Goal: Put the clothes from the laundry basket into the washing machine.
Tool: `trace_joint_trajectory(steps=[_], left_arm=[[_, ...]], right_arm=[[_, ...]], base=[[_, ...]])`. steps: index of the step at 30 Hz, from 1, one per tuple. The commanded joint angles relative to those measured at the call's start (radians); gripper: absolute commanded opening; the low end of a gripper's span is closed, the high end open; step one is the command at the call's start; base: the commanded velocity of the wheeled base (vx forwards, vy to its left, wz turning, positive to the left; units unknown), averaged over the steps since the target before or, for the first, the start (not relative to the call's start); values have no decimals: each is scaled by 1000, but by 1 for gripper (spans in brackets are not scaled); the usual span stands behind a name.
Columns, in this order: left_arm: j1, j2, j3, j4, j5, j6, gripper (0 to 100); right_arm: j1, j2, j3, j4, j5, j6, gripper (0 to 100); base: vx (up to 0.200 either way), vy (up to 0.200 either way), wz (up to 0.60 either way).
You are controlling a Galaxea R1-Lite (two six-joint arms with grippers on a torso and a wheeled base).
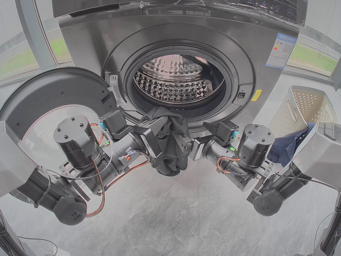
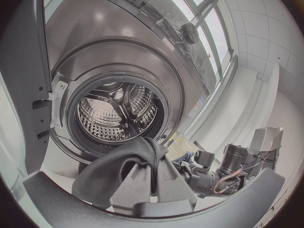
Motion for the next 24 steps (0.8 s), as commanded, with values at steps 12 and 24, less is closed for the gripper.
trace_joint_trajectory(steps=[12,24], left_arm=[[-6,-22,51,-33,-9,2,0],[-6,-29,49,-35,-15,-2,0]], right_arm=[[-70,36,-31,-1,4,-7,100],[-31,133,-63,-13,7,-8,100]], base=[[0,0,0],[0,0,0]])
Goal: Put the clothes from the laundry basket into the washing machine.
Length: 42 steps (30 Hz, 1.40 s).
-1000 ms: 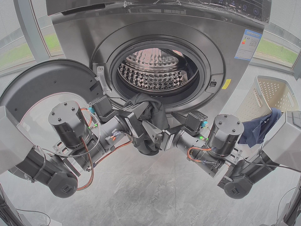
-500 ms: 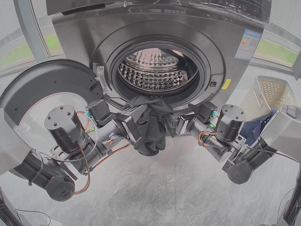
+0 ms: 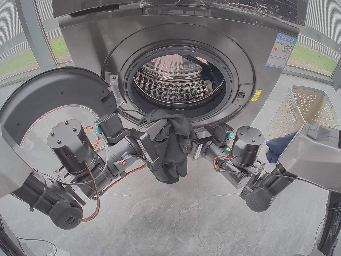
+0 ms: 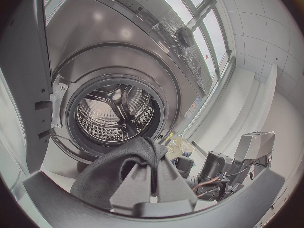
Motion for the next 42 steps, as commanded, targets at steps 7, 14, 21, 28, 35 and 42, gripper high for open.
trace_joint_trajectory(steps=[7,14,21,28,35,42], left_arm=[[1,8,4,-13,2,-1,0],[-5,10,13,-14,3,0,0],[-2,16,21,-14,3,0,0],[-2,48,7,-14,14,-1,0],[-1,42,6,-6,0,3,0],[4,66,10,-14,0,-1,100]], right_arm=[[51,35,-17,-1,1,-5,100],[43,35,-78,-1,17,-7,100],[52,33,-86,-9,24,-7,0],[54,9,-58,-21,30,-8,0],[57,-62,12,-32,32,-21,0],[59,-131,34,-32,32,-17,0]], base=[[0,0,0],[0,0,0],[0,0,0],[0,0,0],[0,0,0],[0,0,0]])
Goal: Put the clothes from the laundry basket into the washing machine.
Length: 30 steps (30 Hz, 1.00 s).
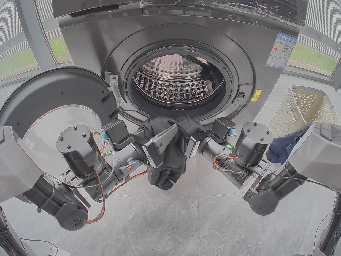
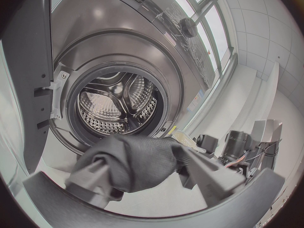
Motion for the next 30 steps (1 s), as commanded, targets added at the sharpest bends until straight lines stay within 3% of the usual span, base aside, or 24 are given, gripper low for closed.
trace_joint_trajectory(steps=[1,19,25,30], left_arm=[[11,35,12,-12,8,8,100],[9,170,67,-72,14,16,100],[17,239,73,-92,13,57,100],[31,273,71,-92,8,62,100]], right_arm=[[3,-76,7,-2,0,6,0],[3,-165,-2,10,-14,15,0],[-2,-164,-9,12,-20,15,0],[-9,-165,-9,10,-19,15,0]], base=[[0,0,0],[0,0,0],[0,0,0],[0,0,0]])
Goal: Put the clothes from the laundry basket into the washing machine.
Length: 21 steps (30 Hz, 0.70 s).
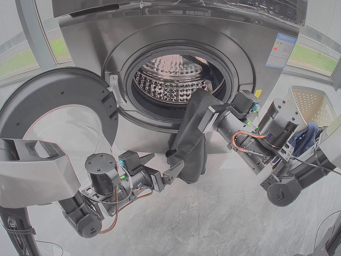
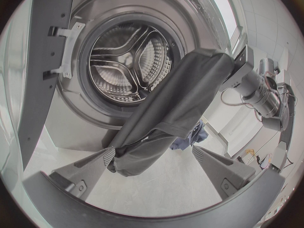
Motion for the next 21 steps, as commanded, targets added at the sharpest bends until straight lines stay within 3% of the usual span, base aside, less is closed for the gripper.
trace_joint_trajectory(steps=[1,9,15,21], left_arm=[[11,48,0,-1,-3,2,100],[75,140,-10,-2,-12,48,100],[70,174,-10,-2,-14,48,100],[66,212,-18,-2,-60,51,100]], right_arm=[[-3,-5,1,-1,2,0,0],[4,-25,7,2,2,-2,0],[11,-22,0,4,2,-2,0],[12,-12,-8,4,2,-2,0]], base=[[0,0,0],[0,0,0],[0,0,0],[0,0,0]])
